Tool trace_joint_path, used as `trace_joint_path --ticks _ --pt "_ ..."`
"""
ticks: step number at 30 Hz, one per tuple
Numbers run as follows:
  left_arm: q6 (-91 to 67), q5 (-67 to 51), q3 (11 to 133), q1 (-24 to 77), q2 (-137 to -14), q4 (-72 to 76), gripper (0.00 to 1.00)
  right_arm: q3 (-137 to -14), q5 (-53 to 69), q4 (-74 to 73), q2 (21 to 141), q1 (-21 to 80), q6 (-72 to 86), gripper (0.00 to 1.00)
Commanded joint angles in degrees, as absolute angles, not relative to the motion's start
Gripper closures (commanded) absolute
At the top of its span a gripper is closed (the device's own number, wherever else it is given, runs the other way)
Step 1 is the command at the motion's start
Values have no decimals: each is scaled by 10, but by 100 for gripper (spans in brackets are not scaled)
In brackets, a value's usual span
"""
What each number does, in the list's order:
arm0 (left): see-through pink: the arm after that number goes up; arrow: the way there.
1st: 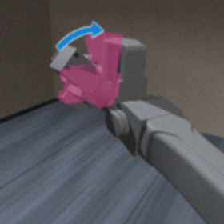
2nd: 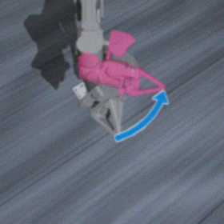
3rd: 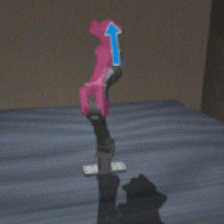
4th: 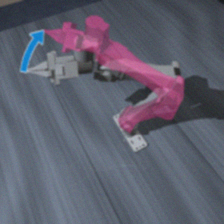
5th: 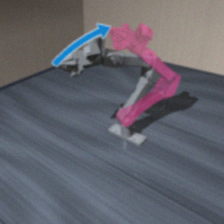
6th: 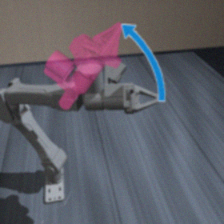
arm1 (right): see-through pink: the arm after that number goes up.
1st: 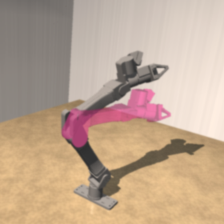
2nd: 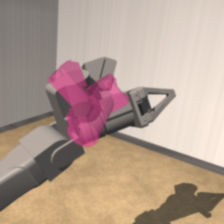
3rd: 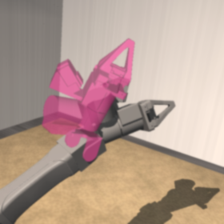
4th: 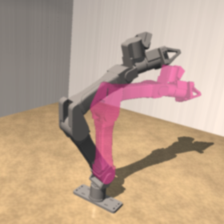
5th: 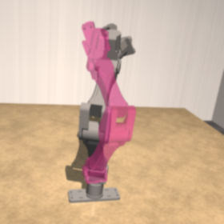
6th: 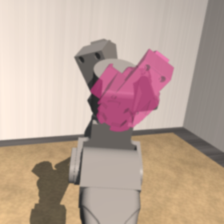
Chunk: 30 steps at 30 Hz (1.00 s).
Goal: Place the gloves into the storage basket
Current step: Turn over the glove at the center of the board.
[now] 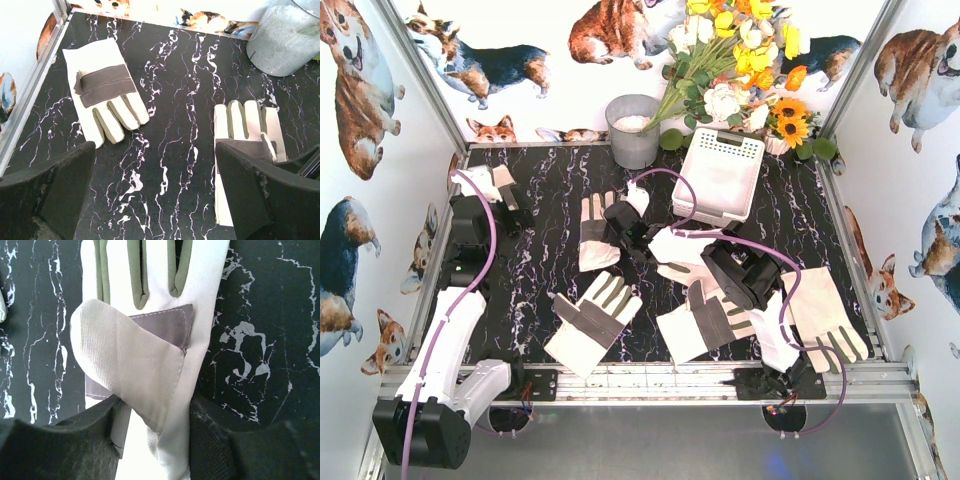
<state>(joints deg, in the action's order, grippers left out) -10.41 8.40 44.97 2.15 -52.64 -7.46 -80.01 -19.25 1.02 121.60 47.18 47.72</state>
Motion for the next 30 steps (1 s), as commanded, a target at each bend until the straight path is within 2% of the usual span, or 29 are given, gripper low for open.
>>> trace_joint_path --ticks 1,11,18,25,30 --pt "-98 88 447 14 -526 -59 0 -790 -220 13 1193 469 463 53" --pt "-98 86 446 14 -527 -59 0 -745 -232 14 1153 447 461 41" --pt "-93 41 445 14 -539 -52 0 -755 -225 17 1135 446 446 39" --pt "-105 -51 477 34 -635 -93 14 -771 -210 12 1123 445 435 38" --pt "-136 -84 496 57 -690 -113 19 -769 -208 14 1119 438 434 40"
